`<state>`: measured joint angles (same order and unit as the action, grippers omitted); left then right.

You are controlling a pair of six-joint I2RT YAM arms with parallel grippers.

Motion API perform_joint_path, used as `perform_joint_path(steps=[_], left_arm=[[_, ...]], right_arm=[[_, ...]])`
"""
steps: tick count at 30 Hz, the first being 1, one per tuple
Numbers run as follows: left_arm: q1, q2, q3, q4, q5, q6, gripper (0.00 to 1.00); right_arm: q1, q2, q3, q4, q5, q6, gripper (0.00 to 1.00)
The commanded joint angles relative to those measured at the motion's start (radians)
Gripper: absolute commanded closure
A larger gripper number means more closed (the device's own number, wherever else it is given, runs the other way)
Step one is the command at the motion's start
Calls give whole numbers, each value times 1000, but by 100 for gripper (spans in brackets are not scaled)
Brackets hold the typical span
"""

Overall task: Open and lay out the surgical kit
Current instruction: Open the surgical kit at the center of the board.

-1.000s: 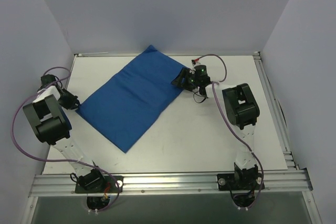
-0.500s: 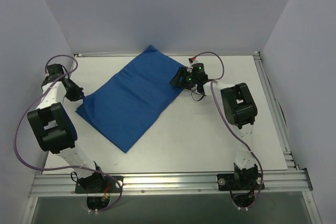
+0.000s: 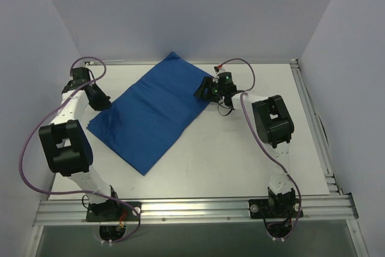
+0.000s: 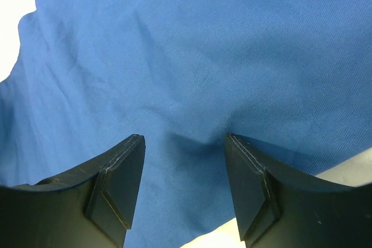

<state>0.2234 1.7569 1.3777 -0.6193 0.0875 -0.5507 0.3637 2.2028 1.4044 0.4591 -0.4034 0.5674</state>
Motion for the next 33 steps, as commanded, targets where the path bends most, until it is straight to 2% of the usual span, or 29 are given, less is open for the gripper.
perform_joint_path(steps=[1,5,10,15,23,33], left_arm=[[-22,-37,24,18,46,-20,98],[-45,-45,26,27,86,-40,98],[-70,-65,12,61,136,-77,98],[-82,-74,-19,107,198,-130,98],[-84,-60,-20,142,273,-184,98],[-93,-65,-26,159,339,-199,98]], right_arm=[[18,-41,-7,-94,40,-55,42],[27,-121,-12,-125,81,-135,39],[87,-150,21,-65,-96,-215,32],[159,-132,-16,207,-262,-155,29],[288,14,157,250,-299,-139,24],[389,126,297,254,-218,-141,12]])
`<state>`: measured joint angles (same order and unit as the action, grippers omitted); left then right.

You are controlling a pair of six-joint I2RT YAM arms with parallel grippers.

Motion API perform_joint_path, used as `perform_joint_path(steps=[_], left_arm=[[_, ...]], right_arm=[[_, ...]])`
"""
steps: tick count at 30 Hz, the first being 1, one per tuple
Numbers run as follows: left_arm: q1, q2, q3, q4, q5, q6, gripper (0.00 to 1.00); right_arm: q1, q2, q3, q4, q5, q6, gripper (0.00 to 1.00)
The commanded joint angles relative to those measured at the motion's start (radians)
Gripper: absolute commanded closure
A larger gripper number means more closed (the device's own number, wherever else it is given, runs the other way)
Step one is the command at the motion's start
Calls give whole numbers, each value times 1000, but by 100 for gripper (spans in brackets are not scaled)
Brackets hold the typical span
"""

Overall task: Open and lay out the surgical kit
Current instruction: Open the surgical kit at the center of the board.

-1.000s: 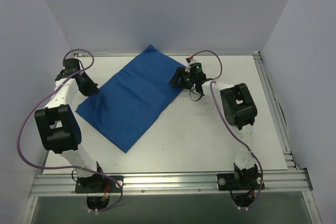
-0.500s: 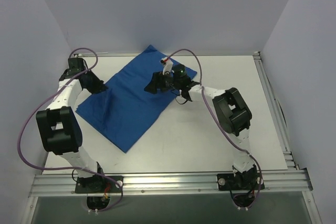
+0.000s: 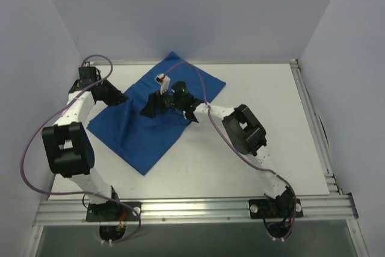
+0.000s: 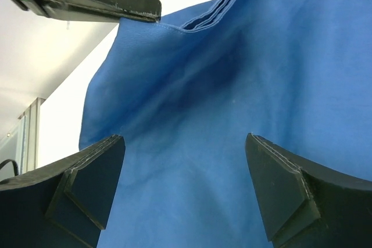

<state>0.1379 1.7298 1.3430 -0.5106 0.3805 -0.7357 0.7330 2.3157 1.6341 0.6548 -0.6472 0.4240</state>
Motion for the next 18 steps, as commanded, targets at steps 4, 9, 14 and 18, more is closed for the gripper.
perform_joint_path(steps=[4,9,14,18], left_arm=[[-20,-33,7,53,44,-19,98],[-26,-29,5,55,40,-25,98],[-31,-29,4,50,37,-25,98],[-32,-29,13,31,35,-11,98]], right_arm=[[52,25,84,86,46,7,9],[78,60,138,80,32,22,9],[101,97,197,77,24,50,11],[106,125,253,34,37,64,13]])
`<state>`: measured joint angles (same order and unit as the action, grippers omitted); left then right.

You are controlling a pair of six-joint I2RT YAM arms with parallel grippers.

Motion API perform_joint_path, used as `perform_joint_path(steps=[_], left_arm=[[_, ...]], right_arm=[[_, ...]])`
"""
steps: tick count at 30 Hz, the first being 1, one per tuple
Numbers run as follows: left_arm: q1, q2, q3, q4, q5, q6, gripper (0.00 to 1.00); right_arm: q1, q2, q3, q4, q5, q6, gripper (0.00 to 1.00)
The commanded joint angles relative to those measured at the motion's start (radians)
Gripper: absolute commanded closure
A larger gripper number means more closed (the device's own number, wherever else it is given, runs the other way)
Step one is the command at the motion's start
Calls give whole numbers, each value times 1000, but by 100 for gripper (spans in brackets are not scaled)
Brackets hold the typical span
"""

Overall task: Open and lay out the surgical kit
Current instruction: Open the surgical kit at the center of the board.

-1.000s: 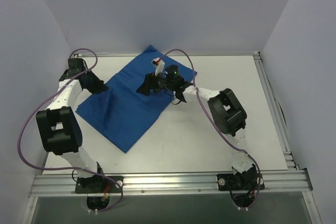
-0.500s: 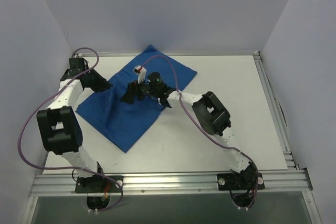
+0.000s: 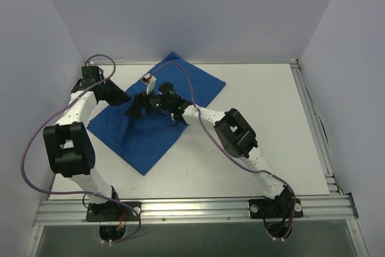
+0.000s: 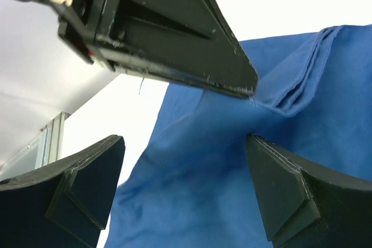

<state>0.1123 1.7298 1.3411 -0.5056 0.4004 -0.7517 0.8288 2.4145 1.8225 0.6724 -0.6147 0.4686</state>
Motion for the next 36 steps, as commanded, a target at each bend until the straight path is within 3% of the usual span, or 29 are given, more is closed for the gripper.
perform_joint_path(steps=[1,3,8,20,22,26,27,28,29,31,32,36], left_arm=[[-6,-29,15,26,17,9,98],[-5,-27,18,26,47,23,98],[-8,-38,10,24,78,31,98],[-8,-70,-10,47,107,11,98],[-8,-72,-8,47,115,9,98],[-3,-72,-8,38,101,17,98],[-2,-72,-10,39,101,17,98],[4,-70,-13,41,101,15,96],[9,-69,-14,42,101,12,85],[21,-72,-13,39,103,17,71],[29,-75,-13,36,98,17,55],[72,-111,-17,38,86,21,30]], right_arm=[[10,35,75,-2,18,16,14],[13,50,135,-101,42,-11,15],[13,69,158,-148,75,-25,17],[20,118,238,-209,167,4,39],[20,107,225,-206,181,1,48],[18,103,209,-197,184,-2,77],[18,104,208,-195,185,-1,89],[16,106,208,-192,184,1,94],[16,107,207,-189,181,4,100],[12,104,201,-185,187,4,100],[10,101,192,-180,191,8,100],[-13,71,124,-151,199,22,100]])
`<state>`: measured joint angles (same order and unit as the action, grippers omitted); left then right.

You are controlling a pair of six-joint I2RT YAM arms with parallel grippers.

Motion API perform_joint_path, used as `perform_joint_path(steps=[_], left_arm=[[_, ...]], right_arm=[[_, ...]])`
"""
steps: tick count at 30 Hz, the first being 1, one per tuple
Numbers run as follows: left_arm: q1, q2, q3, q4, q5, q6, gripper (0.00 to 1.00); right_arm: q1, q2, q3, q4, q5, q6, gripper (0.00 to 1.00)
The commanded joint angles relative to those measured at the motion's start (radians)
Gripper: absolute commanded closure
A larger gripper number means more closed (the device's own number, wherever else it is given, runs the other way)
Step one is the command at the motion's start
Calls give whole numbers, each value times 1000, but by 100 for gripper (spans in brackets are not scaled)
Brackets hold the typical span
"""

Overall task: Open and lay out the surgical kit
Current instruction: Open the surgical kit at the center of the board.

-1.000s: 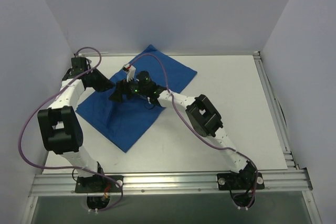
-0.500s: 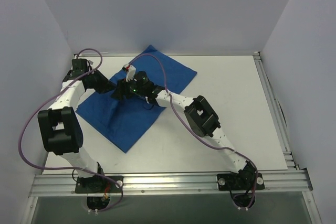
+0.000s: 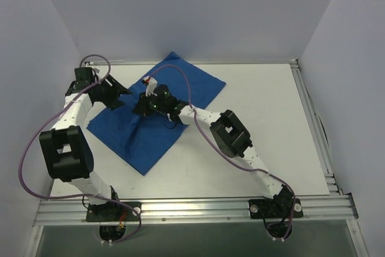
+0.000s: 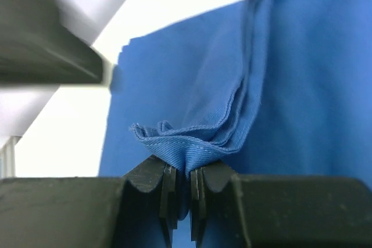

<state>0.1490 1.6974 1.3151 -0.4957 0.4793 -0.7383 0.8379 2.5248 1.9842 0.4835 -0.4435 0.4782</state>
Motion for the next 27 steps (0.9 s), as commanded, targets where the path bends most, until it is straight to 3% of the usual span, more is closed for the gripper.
perform_joint_path(steps=[1,14,27], left_arm=[[44,-99,7,23,-1,14,28],[273,-205,-76,-75,-80,77,23],[310,-153,-120,-104,-240,1,24]], right_arm=[[-32,-55,-47,41,26,13,100],[-65,-202,-156,64,12,0,100],[-62,-311,-180,-103,72,-110,100]])
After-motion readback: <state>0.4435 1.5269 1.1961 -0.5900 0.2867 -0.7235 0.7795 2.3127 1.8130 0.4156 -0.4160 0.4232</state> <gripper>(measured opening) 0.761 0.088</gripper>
